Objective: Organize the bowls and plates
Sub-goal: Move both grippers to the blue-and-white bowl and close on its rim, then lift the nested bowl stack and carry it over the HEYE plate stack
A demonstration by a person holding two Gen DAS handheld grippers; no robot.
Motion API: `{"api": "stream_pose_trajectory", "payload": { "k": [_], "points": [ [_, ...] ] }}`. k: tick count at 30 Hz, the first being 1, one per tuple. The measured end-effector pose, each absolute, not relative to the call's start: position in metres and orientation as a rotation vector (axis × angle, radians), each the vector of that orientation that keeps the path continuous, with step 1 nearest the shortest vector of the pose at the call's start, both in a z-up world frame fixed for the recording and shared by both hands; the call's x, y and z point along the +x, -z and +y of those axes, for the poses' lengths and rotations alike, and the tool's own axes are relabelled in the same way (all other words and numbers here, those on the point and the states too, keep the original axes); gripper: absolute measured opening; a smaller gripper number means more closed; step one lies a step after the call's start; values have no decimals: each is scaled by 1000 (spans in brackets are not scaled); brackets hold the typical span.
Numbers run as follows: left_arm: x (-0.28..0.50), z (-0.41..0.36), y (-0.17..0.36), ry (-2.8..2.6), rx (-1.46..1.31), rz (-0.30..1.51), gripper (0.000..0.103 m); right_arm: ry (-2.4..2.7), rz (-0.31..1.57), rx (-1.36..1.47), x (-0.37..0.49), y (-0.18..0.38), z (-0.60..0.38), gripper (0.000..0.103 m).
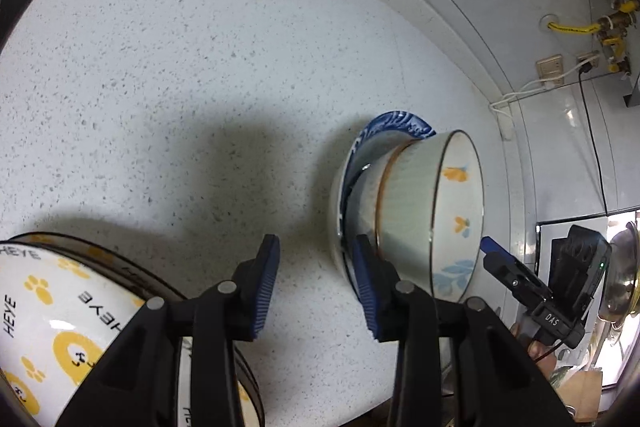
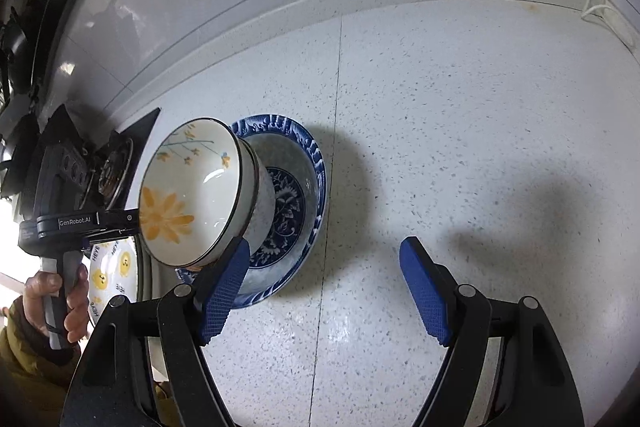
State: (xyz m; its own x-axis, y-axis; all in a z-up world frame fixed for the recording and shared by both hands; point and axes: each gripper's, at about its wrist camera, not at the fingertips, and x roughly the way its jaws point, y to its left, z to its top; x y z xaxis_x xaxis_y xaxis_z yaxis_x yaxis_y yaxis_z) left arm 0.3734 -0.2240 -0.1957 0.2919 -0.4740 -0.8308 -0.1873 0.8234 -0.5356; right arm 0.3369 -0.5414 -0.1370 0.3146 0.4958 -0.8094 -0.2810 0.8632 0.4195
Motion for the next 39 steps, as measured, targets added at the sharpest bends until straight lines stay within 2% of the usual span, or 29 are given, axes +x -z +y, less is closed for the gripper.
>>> {"api": "stream_pose_trajectory", "payload": {
  "k": [3,6,9,11,17,24,26,27,39],
  "points": [
    [379,-229,201,205,-607,1293,34,-532,1165,214,348,144,-537,72],
    [386,-231,205,196,-603,1304,34,-563,1198,216,358,153,-532,62],
    [390,-231,211,191,-595,1319,34,-585,1251,229,366,166,-528,42],
    [394,-233,214,196,-598,1328,34,-600,1284,232,370,174,-526,23],
    [404,-247,231,250,-637,1364,34,-661,1318,266,373,182,-524,13],
    [413,-243,242,274,-724,1382,27,-688,1335,292,374,183,-531,13],
    [411,-241,248,293,-760,1389,21,-695,1340,298,375,184,-530,13],
    [412,-245,254,308,-781,1405,15,-700,1342,302,375,184,-531,13],
    [416,-259,248,293,-690,1377,14,-679,1294,148,373,178,-510,13]
  ]
}}
